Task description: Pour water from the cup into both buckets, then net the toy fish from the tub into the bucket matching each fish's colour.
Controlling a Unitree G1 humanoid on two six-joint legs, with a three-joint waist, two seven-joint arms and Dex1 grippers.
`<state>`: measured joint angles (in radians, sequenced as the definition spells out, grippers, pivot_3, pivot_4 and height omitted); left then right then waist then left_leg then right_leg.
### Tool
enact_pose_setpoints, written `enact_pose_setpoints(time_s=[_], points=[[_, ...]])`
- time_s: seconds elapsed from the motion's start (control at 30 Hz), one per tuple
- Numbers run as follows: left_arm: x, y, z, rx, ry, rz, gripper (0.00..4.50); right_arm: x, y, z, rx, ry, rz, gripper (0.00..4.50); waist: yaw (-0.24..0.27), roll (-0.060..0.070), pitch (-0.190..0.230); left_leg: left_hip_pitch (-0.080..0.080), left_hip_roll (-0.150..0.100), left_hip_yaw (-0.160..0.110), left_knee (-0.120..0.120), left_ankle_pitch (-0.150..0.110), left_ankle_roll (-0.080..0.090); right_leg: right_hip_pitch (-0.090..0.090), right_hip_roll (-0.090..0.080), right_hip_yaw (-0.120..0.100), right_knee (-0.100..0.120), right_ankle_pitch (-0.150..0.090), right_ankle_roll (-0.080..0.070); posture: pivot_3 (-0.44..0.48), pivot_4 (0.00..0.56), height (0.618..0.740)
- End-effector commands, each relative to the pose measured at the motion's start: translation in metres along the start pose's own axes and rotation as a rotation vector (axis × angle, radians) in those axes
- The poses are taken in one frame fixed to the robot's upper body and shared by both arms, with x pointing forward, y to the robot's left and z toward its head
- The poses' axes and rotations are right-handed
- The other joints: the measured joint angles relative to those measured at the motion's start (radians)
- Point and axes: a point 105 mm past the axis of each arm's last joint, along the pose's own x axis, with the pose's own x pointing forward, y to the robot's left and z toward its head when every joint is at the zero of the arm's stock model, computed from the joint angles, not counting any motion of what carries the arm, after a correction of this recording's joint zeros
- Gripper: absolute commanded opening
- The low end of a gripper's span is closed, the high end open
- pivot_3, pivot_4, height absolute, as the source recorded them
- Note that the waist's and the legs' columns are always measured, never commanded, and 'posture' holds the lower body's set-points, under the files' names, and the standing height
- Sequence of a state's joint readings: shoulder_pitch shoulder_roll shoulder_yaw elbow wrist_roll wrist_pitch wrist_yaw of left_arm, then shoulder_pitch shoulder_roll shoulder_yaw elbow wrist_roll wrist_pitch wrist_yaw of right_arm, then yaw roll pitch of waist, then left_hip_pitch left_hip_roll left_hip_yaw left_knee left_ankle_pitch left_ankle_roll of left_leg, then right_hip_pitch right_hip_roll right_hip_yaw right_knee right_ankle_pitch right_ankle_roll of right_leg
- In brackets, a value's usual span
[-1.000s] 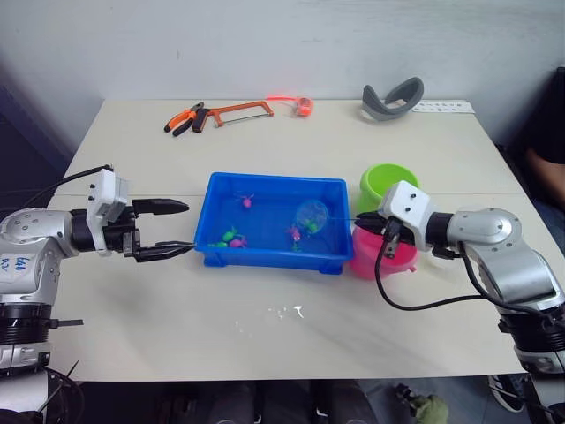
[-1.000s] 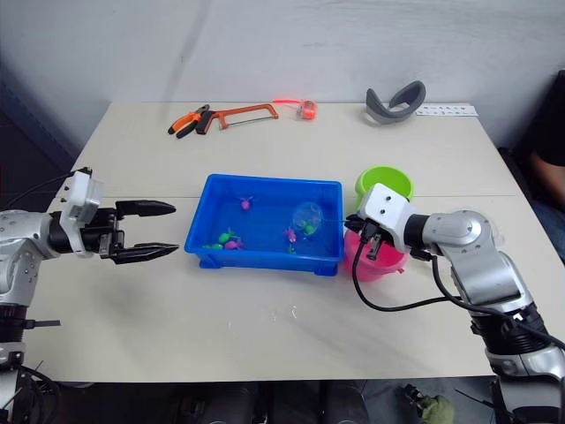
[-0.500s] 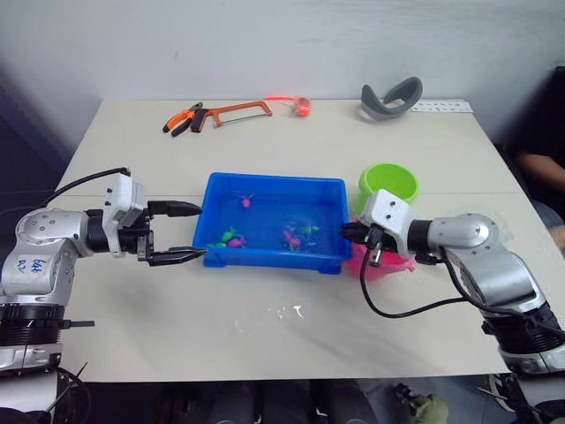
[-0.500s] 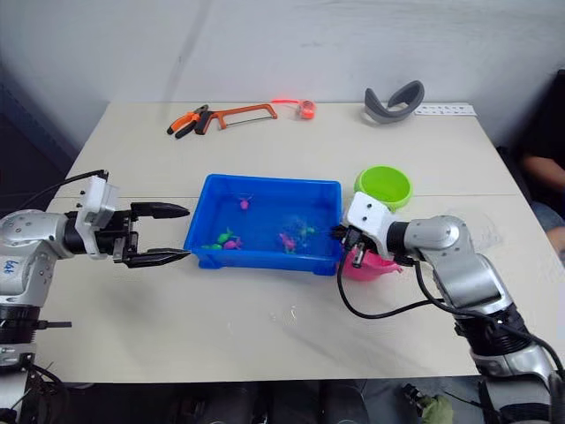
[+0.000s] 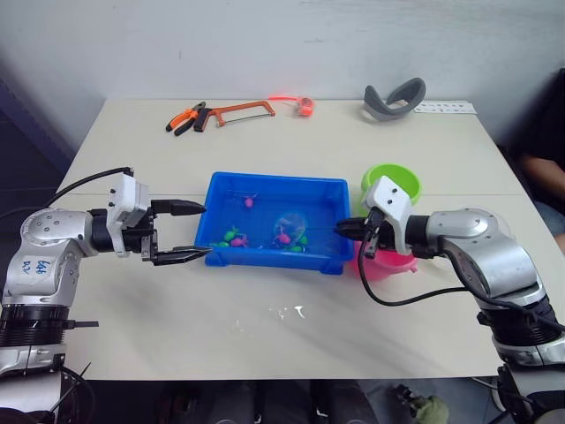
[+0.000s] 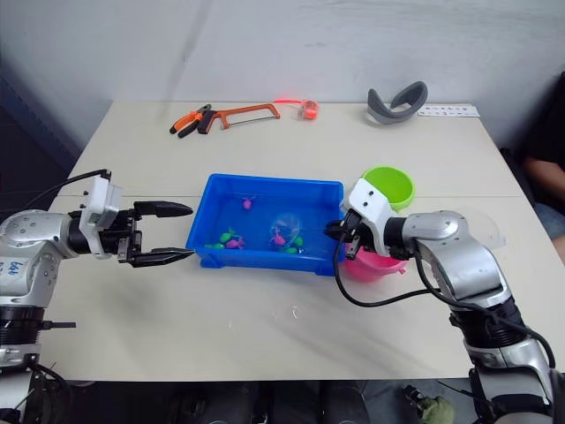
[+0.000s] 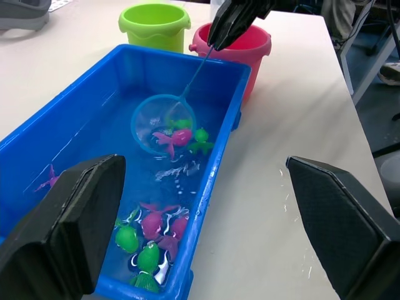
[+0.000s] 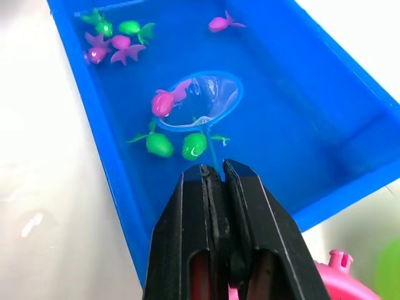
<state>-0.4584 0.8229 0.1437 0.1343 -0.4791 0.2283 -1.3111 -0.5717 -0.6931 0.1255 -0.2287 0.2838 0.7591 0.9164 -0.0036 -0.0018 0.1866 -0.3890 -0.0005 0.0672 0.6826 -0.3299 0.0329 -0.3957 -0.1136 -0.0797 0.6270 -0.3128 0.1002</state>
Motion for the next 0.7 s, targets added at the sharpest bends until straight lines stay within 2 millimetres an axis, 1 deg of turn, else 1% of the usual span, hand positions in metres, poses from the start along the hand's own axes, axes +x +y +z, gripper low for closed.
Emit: enact_pose_setpoints(time_s=[0.03,0.27,0.33,0.4,0.43,0.53,0.6,0.7], points=[[0.007,-0.003,0.012,0.047,-0.041,-0.022,4.47,-0.014,-0.007,0.028,0.048,-0.12,-0.001,0.0,0.0,0.0,0.0,0.0,0.0,0.0,0.0,0.0,0.0,0.0,0.0,0.0,0.0,0.0,0.0,0.0,0.15,0.74],[0.02,-0.004,0.022,0.053,-0.108,-0.037,4.47,-0.033,-0.012,0.037,0.124,-0.175,-0.015,0.0,0.001,0.0,0.0,0.0,0.0,0.0,0.0,0.0,0.0,0.0,0.0,0.0,0.0,0.0,0.0,0.0,0.15,0.74],[0.027,-0.004,0.029,0.039,-0.151,-0.043,4.47,-0.042,-0.01,0.041,0.124,-0.208,-0.016,0.0,0.003,0.0,0.0,0.0,0.0,0.0,0.0,0.0,0.0,0.0,0.0,0.0,0.0,0.0,0.0,0.0,0.15,0.74],[0.035,-0.008,0.036,0.019,-0.201,-0.066,4.47,-0.056,-0.011,0.043,0.123,-0.242,-0.047,0.0,0.004,0.0,0.0,0.0,0.0,-0.001,0.0,0.0,0.0,0.0,0.0,0.0,0.0,0.0,0.0,0.0,0.15,0.74],[0.037,-0.009,0.038,0.012,-0.212,-0.074,4.47,-0.059,-0.011,0.043,0.124,-0.249,-0.056,0.0,0.004,0.0,0.0,0.0,0.0,-0.001,0.0,0.0,0.0,0.0,0.0,0.0,0.0,0.0,0.0,0.0,0.15,0.74],[0.048,-0.015,0.044,-0.001,-0.236,-0.123,4.47,-0.086,-0.01,0.041,0.116,-0.281,-0.11,0.0,0.007,0.0,0.0,0.0,-0.001,-0.001,0.0,0.0,0.001,0.001,0.0,0.0,0.0,0.0,0.001,0.0,0.15,0.74],[0.057,-0.017,0.049,-0.001,-0.258,-0.144,4.47,-0.105,-0.006,0.036,0.11,-0.299,-0.156,0.0,0.014,0.0,0.0,-0.001,-0.001,-0.002,0.0,0.0,0.001,0.001,0.0,0.0,0.0,0.0,0.001,0.0,0.15,0.74],[0.066,-0.018,0.053,0.009,-0.276,-0.165,4.47,-0.126,0.001,0.025,0.101,-0.297,-0.209,0.0,0.02,0.0,0.0,0.0,-0.001,-0.001,0.0,0.0,0.001,0.002,0.0,0.0,-0.001,0.001,0.001,0.0,0.15,0.74]])
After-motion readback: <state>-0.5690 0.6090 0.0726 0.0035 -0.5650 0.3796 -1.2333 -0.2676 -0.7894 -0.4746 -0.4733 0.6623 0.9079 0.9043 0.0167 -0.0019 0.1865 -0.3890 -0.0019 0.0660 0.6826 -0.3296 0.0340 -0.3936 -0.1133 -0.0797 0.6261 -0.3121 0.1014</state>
